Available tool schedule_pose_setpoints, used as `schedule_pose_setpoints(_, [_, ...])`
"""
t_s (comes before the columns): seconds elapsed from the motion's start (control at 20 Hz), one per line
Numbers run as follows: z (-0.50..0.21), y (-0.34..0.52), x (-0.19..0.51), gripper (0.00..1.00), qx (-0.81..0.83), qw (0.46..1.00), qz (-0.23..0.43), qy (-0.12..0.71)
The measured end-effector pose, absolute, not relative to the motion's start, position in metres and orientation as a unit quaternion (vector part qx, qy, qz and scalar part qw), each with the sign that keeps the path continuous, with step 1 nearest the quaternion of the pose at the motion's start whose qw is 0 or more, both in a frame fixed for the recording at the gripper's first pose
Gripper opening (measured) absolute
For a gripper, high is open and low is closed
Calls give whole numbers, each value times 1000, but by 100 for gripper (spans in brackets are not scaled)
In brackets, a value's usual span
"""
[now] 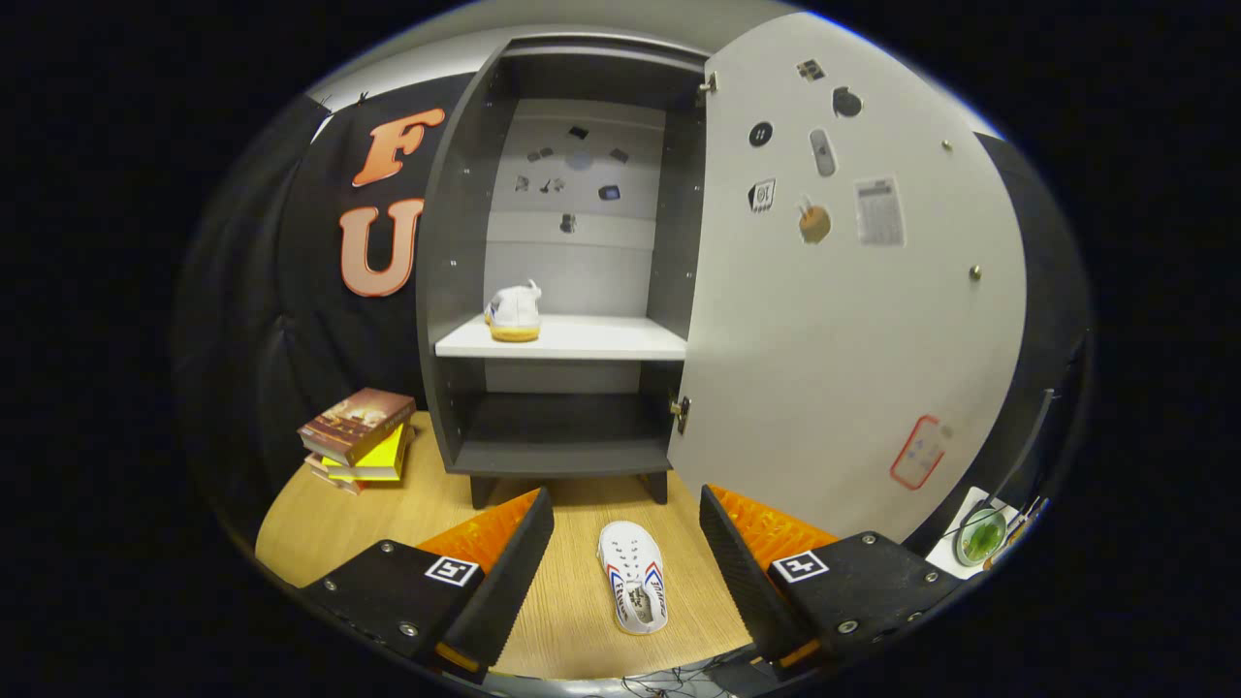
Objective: Open the shoe cabinet door, grab the shoes and put them into the shoe cabinet, then close the shoe cabinet door.
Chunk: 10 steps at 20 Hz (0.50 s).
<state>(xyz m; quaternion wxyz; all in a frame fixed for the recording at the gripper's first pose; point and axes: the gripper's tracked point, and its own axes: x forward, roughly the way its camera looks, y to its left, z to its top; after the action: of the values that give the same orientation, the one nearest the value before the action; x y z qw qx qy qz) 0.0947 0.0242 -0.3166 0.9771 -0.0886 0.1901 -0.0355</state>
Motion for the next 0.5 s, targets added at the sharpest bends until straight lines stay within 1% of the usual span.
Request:
schedule_pose_setpoints(0.25, [-394,17,83,95,-98,951,-19,294])
schedule_pose_setpoints(0.35, [-415,9,81,94,-104,940,-26,325])
schedule_pose_setpoints(0.4, [-423,5,79,92,-101,935,-30,339])
schedule_pose_setpoints(0.45, [-431,8,79,86,-92,931,-29,351])
schedule_pose_setpoints(0.5, [-438,11,77,83,-82,928,-27,364])
